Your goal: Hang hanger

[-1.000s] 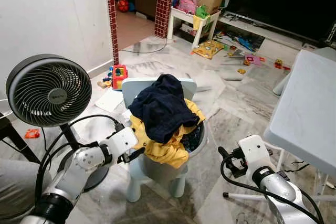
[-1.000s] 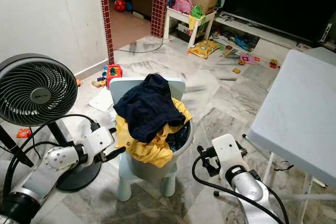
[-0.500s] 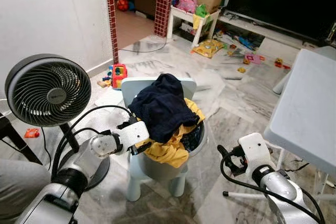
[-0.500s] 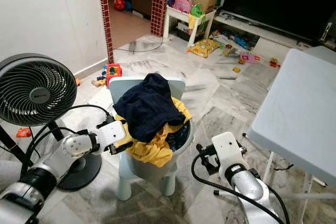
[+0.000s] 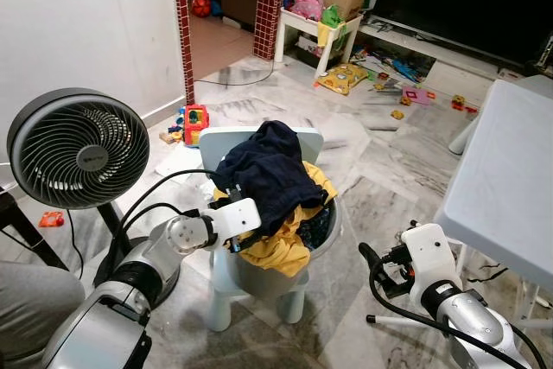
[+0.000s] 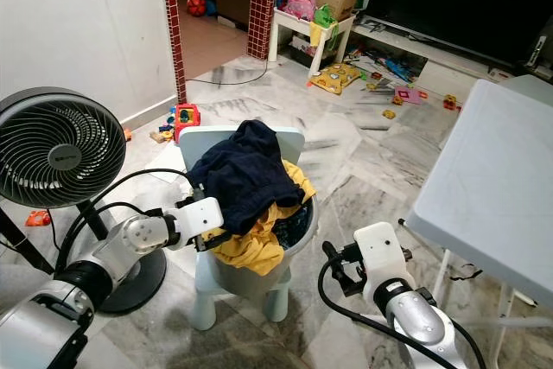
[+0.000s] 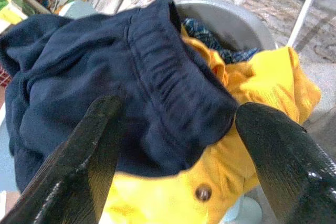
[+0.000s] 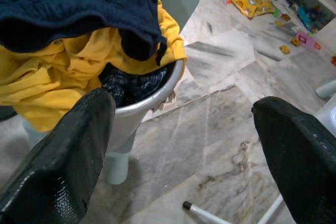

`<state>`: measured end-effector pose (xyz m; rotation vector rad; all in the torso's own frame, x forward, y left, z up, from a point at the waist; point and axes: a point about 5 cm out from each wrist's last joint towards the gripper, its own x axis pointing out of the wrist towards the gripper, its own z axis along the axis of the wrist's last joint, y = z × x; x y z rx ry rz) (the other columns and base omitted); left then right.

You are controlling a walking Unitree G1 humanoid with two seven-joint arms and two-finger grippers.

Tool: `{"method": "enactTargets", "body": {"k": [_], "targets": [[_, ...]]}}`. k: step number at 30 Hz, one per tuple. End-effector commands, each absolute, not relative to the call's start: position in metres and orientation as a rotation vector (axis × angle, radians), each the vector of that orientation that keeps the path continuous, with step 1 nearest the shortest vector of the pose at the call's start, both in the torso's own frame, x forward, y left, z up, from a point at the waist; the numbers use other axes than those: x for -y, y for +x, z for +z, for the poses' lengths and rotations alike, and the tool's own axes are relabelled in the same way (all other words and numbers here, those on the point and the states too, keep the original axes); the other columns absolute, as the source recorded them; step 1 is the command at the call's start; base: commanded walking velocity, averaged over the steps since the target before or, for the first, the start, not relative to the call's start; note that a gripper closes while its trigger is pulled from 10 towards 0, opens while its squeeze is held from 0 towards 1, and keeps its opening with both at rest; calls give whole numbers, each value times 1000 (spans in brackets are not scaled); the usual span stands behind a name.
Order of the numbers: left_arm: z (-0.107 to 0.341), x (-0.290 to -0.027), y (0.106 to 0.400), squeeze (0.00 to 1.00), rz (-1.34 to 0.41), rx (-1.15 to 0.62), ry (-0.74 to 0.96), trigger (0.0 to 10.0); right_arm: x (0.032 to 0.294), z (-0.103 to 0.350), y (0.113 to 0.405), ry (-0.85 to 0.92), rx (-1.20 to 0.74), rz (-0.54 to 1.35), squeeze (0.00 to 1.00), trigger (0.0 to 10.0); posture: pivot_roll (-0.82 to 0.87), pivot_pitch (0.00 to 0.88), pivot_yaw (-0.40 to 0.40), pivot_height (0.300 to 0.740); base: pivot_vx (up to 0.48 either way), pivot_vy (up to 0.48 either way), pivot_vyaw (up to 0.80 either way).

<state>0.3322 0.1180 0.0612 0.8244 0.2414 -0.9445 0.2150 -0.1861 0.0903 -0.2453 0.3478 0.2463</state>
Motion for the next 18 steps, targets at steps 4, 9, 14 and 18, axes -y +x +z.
{"method": "enactTargets", "body": {"k": [4,9,14,18], "targets": [[73,-104,338,0,-938,-164,797,10000,184,102,213,-179,-313,234,0,10000,-19,0,-108,740,0,0,0],[90,-106,341,0,-780,-45,531,10000,179,107,210,-114,-259,202,0,10000,2,0,-110,740,0,0,0],[93,-115,325,0,-669,4,293,10000,178,106,212,-88,-248,174,0,10000,40,0,-129,740,0,0,0],[92,-115,315,0,-674,4,252,10000,179,107,217,-94,-235,176,0,10000,57,0,-137,740,0,0,0]]}}
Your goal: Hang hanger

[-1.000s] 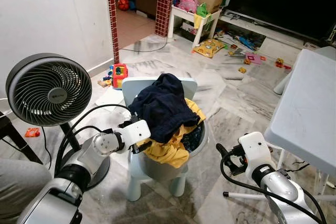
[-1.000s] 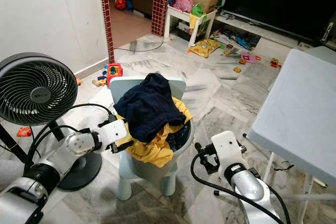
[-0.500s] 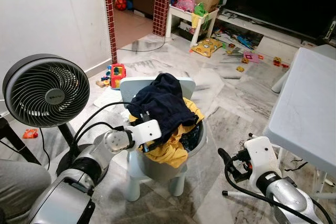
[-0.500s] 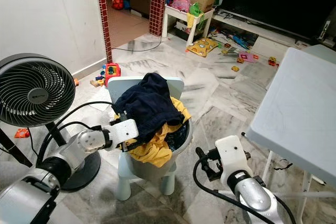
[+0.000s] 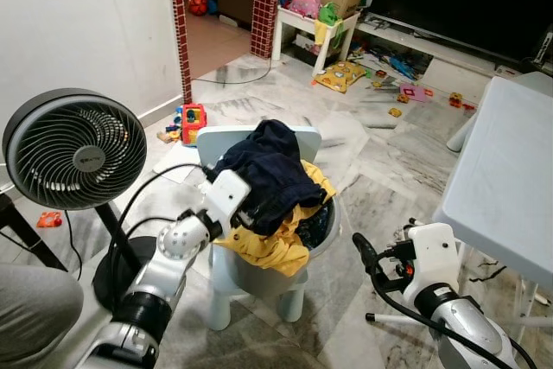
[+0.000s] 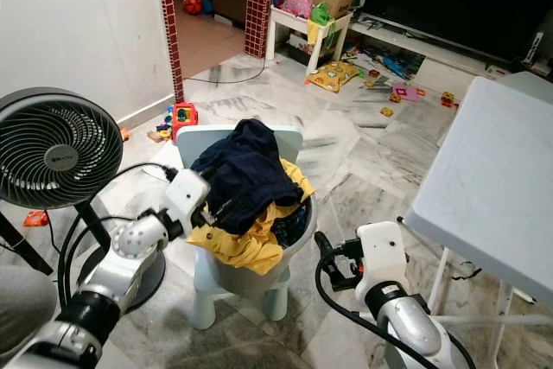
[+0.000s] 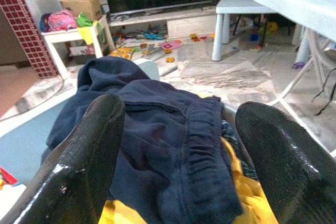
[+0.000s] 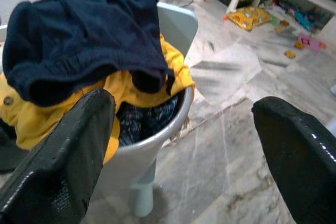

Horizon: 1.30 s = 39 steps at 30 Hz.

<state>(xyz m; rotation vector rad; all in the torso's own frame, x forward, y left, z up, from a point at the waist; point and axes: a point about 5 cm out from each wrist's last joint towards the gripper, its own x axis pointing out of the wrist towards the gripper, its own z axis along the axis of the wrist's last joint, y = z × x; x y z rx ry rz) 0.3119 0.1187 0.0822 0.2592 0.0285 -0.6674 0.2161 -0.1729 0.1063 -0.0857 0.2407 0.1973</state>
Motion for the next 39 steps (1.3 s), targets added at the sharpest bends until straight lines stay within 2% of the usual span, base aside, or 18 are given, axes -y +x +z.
{"method": "enactTargets", "body": {"k": [1,12,39], "targets": [[92,-116,312,0,-677,4,246,10000,180,109,222,-103,-223,179,0,10000,63,0,-138,740,0,0,0],[102,-116,315,0,-683,-15,234,10000,184,112,225,-111,-197,148,0,10000,53,0,-122,740,0,0,0],[99,-104,302,0,-745,-69,206,10000,183,109,226,-130,-201,154,0,10000,48,0,-121,740,289,0,0]]}}
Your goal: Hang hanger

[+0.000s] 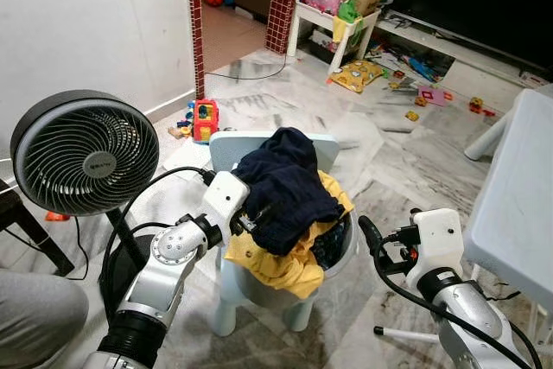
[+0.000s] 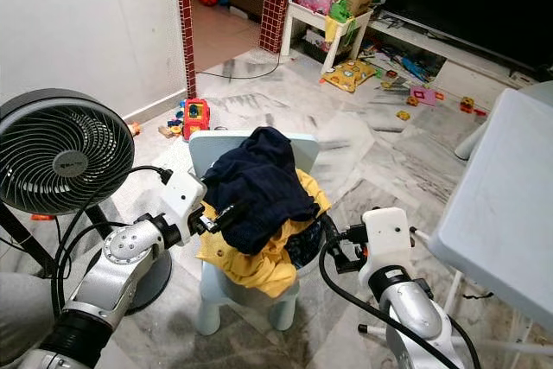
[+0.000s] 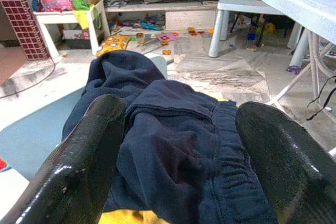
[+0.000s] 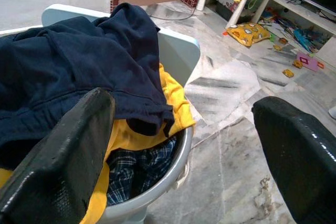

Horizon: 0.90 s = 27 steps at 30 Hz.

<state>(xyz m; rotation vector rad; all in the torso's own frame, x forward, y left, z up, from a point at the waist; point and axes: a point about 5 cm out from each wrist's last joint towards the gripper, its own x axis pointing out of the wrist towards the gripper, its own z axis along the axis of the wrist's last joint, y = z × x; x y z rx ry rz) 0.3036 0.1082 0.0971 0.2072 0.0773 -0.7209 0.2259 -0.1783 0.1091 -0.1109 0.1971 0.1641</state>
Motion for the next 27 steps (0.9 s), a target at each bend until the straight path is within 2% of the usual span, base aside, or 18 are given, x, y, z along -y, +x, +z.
{"method": "enactTargets", "body": {"k": [1,22,27], "targets": [[100,-104,302,0,-747,-68,205,10000,182,109,226,-130,-201,153,0,10000,48,0,-121,740,307,0,0],[99,-97,299,0,-765,-81,202,10000,181,109,228,-140,-195,159,0,10000,45,0,-121,740,337,0,0],[96,-97,297,0,-760,-99,204,10000,181,109,229,-142,-195,160,0,10000,46,0,-120,740,0,0,0]]}}
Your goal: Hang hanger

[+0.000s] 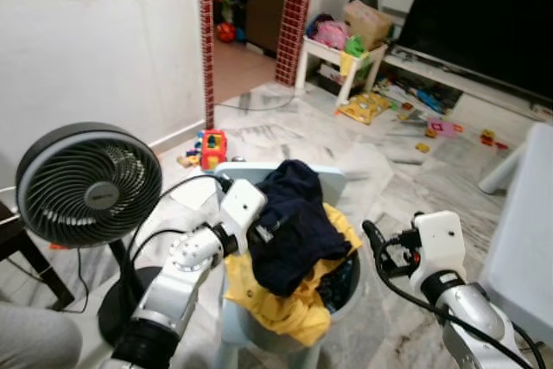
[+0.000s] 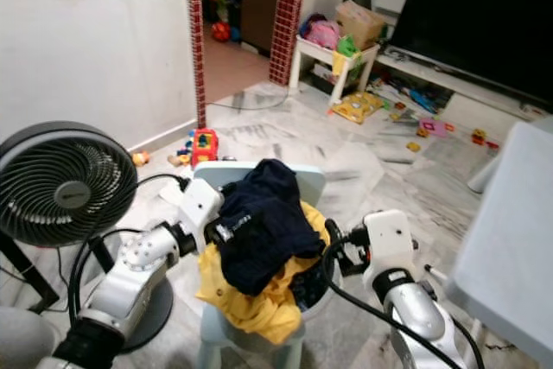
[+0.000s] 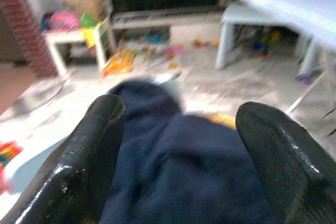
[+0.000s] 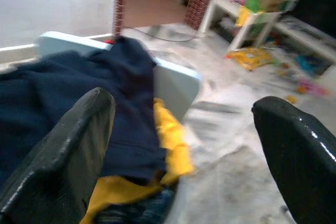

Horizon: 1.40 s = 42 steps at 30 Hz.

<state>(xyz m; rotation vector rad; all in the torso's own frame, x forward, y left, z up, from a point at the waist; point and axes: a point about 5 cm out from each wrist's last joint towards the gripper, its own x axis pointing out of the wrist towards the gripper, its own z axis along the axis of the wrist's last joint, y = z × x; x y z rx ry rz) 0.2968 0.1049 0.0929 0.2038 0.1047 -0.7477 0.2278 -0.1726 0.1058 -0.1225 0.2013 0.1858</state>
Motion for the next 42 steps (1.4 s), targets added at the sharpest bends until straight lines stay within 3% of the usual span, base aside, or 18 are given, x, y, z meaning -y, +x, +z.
{"method": "enactTargets", "body": {"k": [1,6,11,25,32,42], "targets": [[95,-97,297,0,-764,-103,209,10000,181,109,228,-143,-196,160,0,10000,46,0,-120,740,0,0,0],[90,-102,290,0,-816,-121,267,10000,181,108,228,-145,-198,162,0,10000,50,0,-123,740,0,0,0],[78,-115,266,0,-982,-158,477,10000,180,107,230,-148,-204,172,0,10000,69,0,-132,740,0,0,0],[70,-141,246,0,-949,-204,593,10000,180,104,234,-164,-236,193,0,10000,109,0,-154,740,0,0,0],[75,-149,251,0,-1009,-163,755,10000,170,96,227,-142,-279,219,0,10000,99,0,-155,740,0,0,0],[78,-133,262,0,-1098,-134,799,10000,166,98,222,-123,-283,206,0,10000,49,12,-122,740,0,0,0]]}}
